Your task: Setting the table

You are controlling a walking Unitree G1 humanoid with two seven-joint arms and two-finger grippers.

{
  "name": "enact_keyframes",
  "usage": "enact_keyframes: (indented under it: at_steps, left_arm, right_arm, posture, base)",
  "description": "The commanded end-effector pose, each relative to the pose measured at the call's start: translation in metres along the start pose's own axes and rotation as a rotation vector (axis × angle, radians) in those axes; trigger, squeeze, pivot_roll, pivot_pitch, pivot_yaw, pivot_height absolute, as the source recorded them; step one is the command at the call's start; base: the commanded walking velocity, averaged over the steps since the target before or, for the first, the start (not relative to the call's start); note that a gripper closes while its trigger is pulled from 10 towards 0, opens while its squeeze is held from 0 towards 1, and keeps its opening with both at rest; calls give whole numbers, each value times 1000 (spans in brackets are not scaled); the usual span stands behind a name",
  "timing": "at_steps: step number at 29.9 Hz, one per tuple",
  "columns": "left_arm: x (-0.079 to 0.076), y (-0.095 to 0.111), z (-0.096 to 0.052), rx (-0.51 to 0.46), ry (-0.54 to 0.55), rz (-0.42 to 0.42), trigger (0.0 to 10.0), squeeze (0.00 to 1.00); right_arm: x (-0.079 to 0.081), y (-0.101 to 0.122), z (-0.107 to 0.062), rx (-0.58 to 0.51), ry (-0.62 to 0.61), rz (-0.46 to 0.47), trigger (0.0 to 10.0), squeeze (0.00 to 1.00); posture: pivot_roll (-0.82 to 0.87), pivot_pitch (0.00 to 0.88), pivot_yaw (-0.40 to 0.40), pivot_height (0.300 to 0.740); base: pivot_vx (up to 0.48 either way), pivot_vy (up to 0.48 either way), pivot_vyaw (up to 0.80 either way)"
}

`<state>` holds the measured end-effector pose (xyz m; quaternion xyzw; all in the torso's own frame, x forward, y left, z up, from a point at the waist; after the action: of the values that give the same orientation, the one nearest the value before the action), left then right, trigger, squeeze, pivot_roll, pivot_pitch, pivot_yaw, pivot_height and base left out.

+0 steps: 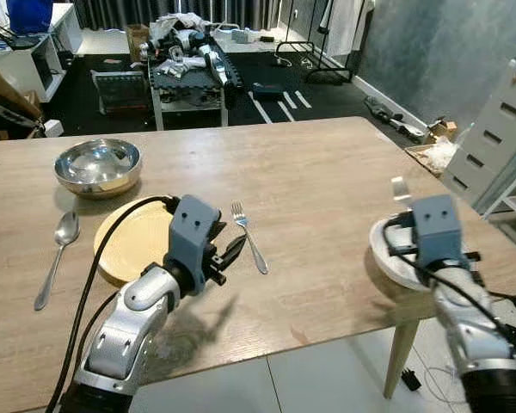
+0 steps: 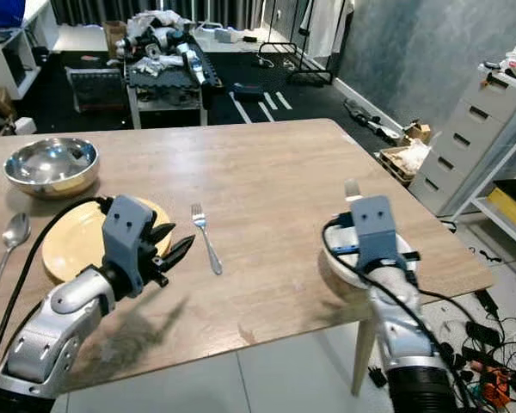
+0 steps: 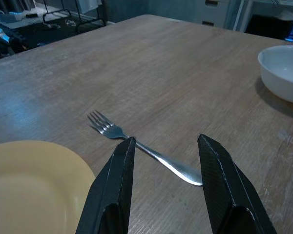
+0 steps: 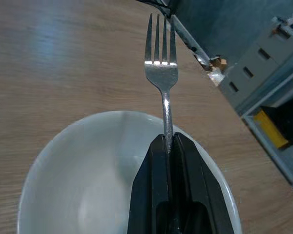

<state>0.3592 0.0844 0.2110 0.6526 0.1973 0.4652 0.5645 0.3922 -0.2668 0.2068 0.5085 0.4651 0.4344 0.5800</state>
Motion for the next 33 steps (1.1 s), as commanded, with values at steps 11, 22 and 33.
enact_keyframes:
  at_steps: [11, 22, 33]
  left_arm:
    - [-8, -2, -3, 11, -42, -13, 10000, 0]
    - [-10, -3, -2, 20, -50, -19, 10000, 0]
    - [8, -14, -7, 97, 33, 6, 10000, 0]
  right_arm:
    - [-9, -31, -16, 171, 135, 12, 10000, 0]
    - [40, 14, -20, 4, 296, 366, 10000, 0]
    - [149, -4, -17, 69, 373, 423, 10000, 0]
  posture:
    - [66, 122, 36, 740]
    - [67, 125, 42, 740]
    - [126, 152, 30, 740]
  base:
    - [0, 0, 0]
    - [0, 0, 0]
    - [0, 0, 0]
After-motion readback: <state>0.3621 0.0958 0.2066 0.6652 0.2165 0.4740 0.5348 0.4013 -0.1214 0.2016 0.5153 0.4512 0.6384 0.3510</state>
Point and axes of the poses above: a point about 5 cm out from each wrist's last joint towards the gripper, its own z axis pointing out of the wrist towards the gripper, its own y axis along the axis of the wrist's last joint, x = y × z, the point moved 5 cm from there along z, pointing out of the wrist towards the gripper, and after that the axes turned 13 degrees about z, right-handed, at the moved point
